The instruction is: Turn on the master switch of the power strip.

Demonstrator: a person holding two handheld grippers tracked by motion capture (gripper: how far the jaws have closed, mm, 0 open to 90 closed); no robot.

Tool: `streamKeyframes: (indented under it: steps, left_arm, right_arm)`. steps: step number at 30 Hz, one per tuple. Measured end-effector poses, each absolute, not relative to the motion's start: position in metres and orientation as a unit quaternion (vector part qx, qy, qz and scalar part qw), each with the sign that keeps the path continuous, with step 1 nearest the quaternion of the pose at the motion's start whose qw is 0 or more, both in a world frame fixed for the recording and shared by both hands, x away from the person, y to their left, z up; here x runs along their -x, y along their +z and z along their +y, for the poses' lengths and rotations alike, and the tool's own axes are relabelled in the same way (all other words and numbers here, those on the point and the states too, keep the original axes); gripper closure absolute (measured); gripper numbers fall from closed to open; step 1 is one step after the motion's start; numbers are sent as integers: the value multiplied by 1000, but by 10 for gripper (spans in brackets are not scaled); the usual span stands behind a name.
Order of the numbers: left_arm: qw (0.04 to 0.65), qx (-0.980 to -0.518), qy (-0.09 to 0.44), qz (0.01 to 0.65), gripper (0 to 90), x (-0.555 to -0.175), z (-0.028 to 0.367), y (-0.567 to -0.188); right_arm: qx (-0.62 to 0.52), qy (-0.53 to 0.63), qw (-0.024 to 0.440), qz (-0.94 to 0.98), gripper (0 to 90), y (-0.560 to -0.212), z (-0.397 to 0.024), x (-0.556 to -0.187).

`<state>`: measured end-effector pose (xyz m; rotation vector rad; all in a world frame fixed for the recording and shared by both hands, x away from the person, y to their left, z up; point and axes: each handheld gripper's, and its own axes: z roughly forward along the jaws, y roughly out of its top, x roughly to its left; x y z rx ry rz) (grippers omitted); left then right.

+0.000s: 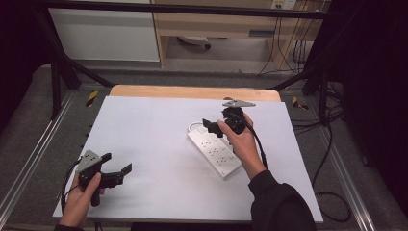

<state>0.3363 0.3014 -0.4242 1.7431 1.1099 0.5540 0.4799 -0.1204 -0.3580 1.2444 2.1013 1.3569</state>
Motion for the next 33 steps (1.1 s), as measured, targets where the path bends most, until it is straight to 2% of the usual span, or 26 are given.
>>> streamKeyframes:
  steps: [21,33]
  left_arm:
    - [479,-714,227,457,60,-336,302,-424]
    - [479,-713,229,458,60,-336,303,-424]
  right_arm:
    - [-441,487,188,730,72,-351,-171,-450]
    - [-440,476,209,732,72,-365,-206,-420]
